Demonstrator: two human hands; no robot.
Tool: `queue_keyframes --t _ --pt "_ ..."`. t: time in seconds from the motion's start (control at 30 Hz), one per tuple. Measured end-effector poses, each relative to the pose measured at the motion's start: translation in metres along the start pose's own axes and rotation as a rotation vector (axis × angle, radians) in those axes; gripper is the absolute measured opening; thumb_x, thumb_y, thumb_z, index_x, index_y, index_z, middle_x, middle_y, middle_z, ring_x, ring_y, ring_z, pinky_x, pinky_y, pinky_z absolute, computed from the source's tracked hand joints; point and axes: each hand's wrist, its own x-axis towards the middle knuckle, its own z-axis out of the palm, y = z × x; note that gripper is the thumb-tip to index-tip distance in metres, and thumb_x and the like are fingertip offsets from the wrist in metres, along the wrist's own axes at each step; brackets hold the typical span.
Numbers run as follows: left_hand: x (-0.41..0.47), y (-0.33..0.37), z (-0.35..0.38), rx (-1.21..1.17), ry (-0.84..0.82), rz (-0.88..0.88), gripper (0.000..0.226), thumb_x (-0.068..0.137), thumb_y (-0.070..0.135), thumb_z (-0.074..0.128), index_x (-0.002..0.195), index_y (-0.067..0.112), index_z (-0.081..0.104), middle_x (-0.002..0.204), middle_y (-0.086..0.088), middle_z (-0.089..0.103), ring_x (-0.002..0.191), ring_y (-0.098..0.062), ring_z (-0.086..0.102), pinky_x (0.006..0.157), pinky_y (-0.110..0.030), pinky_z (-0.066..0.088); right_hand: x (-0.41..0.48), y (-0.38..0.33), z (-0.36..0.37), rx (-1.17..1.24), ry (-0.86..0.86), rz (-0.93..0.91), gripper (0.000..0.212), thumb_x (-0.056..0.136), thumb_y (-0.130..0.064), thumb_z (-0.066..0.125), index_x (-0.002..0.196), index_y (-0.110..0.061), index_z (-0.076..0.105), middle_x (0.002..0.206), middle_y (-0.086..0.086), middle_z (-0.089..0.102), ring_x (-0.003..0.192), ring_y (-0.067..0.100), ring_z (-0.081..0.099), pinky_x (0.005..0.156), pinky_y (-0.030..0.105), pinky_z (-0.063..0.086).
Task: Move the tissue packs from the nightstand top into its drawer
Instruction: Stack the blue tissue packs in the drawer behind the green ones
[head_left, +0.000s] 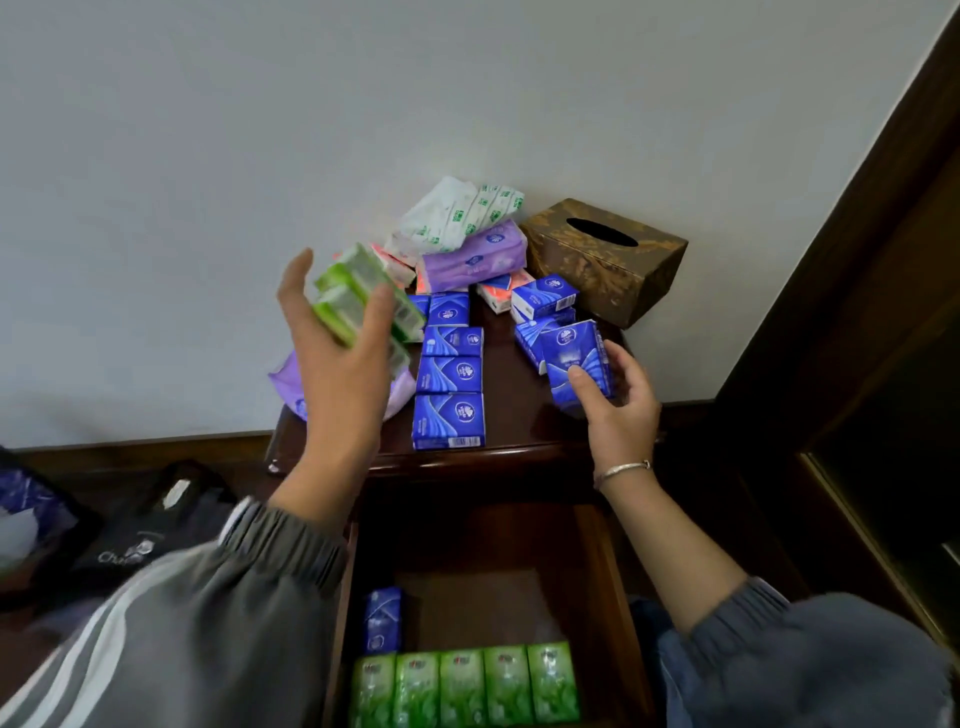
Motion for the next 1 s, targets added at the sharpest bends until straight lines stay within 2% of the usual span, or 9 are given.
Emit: queue_keyframes --t 0.1,0.23,0.33,0.4,0.53,0.7,0.83,0.9,1.0 --pt "-0.045 -0.007 -0.037 0.022 0.000 -0.086 0.033 0.080 0.032 0.066 0.107 0.046 0.052 0.090 0.017 0.068 0.080 0.004 0.065 0.066 -0.012 0.050 -0.039 -0.009 -0.020 0.138 -0.102 0.068 0.036 0.073 -0.021 0.076 0.105 -0.032 0.064 0.113 0.000 0.068 0.099 0.006 0.065 0.080 0.021 0.055" --pt "-0.101 -0.040 -0.082 0.038 -0.046 -0.306 0.026 0.084 0.025 0.069 0.102 0.039 0.057 0.088 0.009 0.069 0.079 -0.008 0.065 0.069 -0.028 0.053 -0.105 0.001 -0.047 0.210 -0.258 0.270 0.034 0.070 -0.009 0.076 0.101 -0.021 0.068 0.100 0.002 0.073 0.091 0.014 0.066 0.081 0.027 0.055" --pt "-0.126 -0.069 -0.113 0.079 0.032 -0.455 0.022 0.087 0.020 0.066 0.100 0.036 0.058 0.088 0.005 0.068 0.074 -0.010 0.064 0.054 -0.017 0.052 -0.150 0.026 -0.054 0.145 -0.290 0.507 0.034 0.071 -0.006 0.073 0.104 -0.011 0.067 0.094 0.005 0.074 0.086 0.021 0.066 0.083 0.039 0.052" --pt "-0.132 -0.089 -0.135 0.162 0.124 -0.536 0.023 0.088 0.016 0.066 0.104 0.026 0.054 0.091 -0.004 0.065 0.073 -0.013 0.061 0.051 -0.015 0.050 -0.173 0.046 -0.049 0.051 -0.303 0.634 0.030 0.077 0.001 0.069 0.107 -0.004 0.066 0.088 0.007 0.073 0.074 0.017 0.067 0.070 0.032 0.055" --pt "-0.134 -0.118 -0.174 0.364 0.203 -0.609 0.034 0.087 0.013 0.067 0.116 0.012 0.050 0.096 -0.011 0.060 0.090 -0.028 0.061 0.074 -0.032 0.046 -0.194 0.073 -0.018 -0.094 -0.336 0.811 0.025 0.079 0.001 0.067 0.104 0.006 0.064 0.072 0.009 0.068 0.049 0.011 0.061 0.047 0.020 0.047" --pt "-0.127 -0.133 -0.194 0.477 0.230 -0.593 0.038 0.084 0.016 0.070 0.117 0.010 0.052 0.097 -0.008 0.060 0.085 -0.021 0.057 0.073 -0.029 0.040 -0.189 0.109 0.037 -0.259 -0.381 0.828 0.027 0.081 -0.005 0.069 0.104 0.005 0.060 0.040 -0.003 0.061 0.030 0.005 0.055 0.031 0.013 0.039" --pt "-0.121 -0.140 -0.192 0.478 0.216 -0.590 0.040 0.083 0.019 0.071 0.118 0.014 0.053 0.090 0.002 0.058 0.073 -0.005 0.055 0.063 -0.022 0.044 -0.188 0.142 0.066 -0.385 -0.402 0.834 0.031 0.081 -0.012 0.071 0.108 -0.004 0.057 0.059 0.003 0.067 0.042 0.009 0.057 0.040 0.017 0.045" --pt "-0.117 -0.145 -0.191 0.474 0.181 -0.594 0.042 0.083 0.021 0.071 0.120 0.014 0.052 0.089 0.008 0.052 0.078 -0.006 0.054 0.074 -0.032 0.051 -0.189 0.158 0.071 -0.416 -0.440 0.874 0.035 0.084 -0.016 0.069 0.114 -0.008 0.052 0.081 0.014 0.069 0.051 0.017 0.061 0.054 0.030 0.054" --pt "-0.110 -0.151 -0.191 0.434 0.164 -0.625 0.042 0.083 0.023 0.071 0.120 0.015 0.053 0.099 -0.005 0.058 0.092 -0.022 0.062 0.084 -0.050 0.053 -0.191 0.178 0.071 -0.474 -0.514 0.885 0.033 0.088 -0.014 0.063 0.117 0.000 0.054 0.090 0.018 0.069 0.061 0.022 0.068 0.059 0.032 0.056"
